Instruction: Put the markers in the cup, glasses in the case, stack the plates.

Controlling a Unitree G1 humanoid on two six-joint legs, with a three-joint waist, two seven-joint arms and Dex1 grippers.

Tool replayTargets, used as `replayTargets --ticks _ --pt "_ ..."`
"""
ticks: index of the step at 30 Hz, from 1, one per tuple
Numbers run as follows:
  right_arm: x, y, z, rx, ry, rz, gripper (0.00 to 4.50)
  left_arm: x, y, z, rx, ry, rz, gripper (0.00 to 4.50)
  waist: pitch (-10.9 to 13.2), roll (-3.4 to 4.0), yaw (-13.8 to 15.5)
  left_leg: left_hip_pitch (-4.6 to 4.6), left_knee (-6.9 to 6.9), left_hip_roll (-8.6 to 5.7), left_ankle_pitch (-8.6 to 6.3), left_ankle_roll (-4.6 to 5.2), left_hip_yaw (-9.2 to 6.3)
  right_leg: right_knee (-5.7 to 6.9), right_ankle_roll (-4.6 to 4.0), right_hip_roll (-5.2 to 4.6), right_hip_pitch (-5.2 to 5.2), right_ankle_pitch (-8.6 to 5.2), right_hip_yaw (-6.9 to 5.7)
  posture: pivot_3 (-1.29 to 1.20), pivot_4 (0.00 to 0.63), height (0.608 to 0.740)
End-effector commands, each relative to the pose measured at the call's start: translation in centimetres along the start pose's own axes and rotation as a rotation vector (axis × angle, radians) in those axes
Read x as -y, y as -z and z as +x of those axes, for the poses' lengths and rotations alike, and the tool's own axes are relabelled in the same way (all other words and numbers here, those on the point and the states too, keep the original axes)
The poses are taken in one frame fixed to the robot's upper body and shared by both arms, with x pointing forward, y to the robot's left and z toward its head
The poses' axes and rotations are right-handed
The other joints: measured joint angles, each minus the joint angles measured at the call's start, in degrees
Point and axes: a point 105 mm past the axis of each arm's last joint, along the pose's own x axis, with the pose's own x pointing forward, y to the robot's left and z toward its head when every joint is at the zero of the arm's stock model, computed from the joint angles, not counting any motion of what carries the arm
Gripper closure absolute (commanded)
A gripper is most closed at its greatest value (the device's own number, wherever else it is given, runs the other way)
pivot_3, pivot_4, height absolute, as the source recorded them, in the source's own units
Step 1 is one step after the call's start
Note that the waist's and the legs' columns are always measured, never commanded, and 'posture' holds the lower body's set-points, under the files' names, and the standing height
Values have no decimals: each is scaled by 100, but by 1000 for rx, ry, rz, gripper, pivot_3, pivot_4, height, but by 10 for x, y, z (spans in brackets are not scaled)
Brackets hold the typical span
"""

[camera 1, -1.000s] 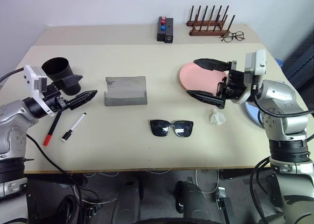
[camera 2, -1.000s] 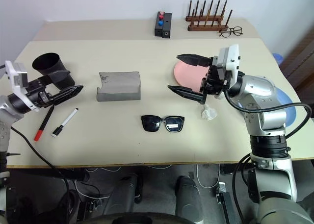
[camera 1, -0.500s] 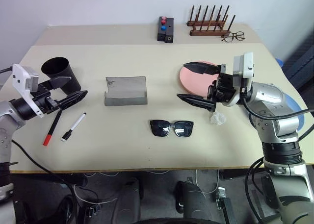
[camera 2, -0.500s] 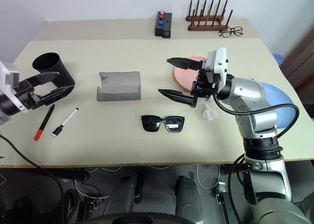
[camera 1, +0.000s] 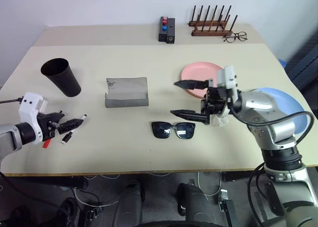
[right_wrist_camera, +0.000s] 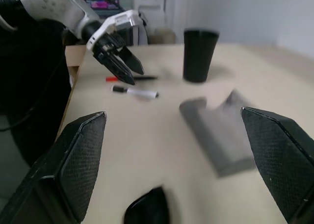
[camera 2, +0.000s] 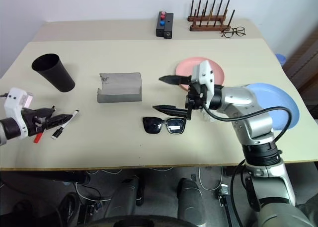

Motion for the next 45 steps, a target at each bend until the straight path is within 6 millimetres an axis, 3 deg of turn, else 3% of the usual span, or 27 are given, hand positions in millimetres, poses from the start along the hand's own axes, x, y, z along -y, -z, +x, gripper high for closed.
replayTargets --ticks 1,16,20,26,30,38,41,45 --pt "-4 -7 2 13 -3 -23 0 3 -3 -5 -24 -2 48 53 0 0 5 -2 1 2 0 0 0 0 0 2 -1 0 0 0 150 740" --pt "-3 17 2 -110 54 84 0 9 9 14 -95 13 118 53 -1 -1 17 -3 4 9 -10 -18 1 -5 -6 7 -2 2 0 0 150 740" --pt "-1 17 -3 -117 72 83 0 12 14 18 -125 25 145 1315 -1 -1 19 -3 4 9 -10 -18 1 -5 -6 7 -2 2 0 0 150 740" --pt "2 15 -6 -100 74 64 0 17 9 19 -118 31 154 4330 -1 -1 19 -3 4 10 -10 -18 2 -5 -6 7 -2 2 0 0 150 740" --pt "5 16 -7 -98 76 57 0 19 -8 18 -28 45 126 4426 -1 -1 19 -3 4 10 -9 -17 2 -5 -6 7 -1 2 0 0 150 740" --pt "9 16 -7 -85 81 39 0 15 -73 -1 371 40 197 4426 0 -3 15 -3 7 10 1 -1 2 -3 -5 9 0 3 0 0 150 740" --pt "10 17 -9 -86 83 42 0 6 -70 -3 351 -23 259 4426 -1 -2 4 -2 6 10 1 -1 2 -4 -4 10 2 3 0 0 150 740" --pt "11 17 -11 -87 86 36 0 0 -45 2 218 -43 190 4426 -1 -2 0 -2 4 11 1 -1 3 -3 -4 11 0 3 0 0 150 740"
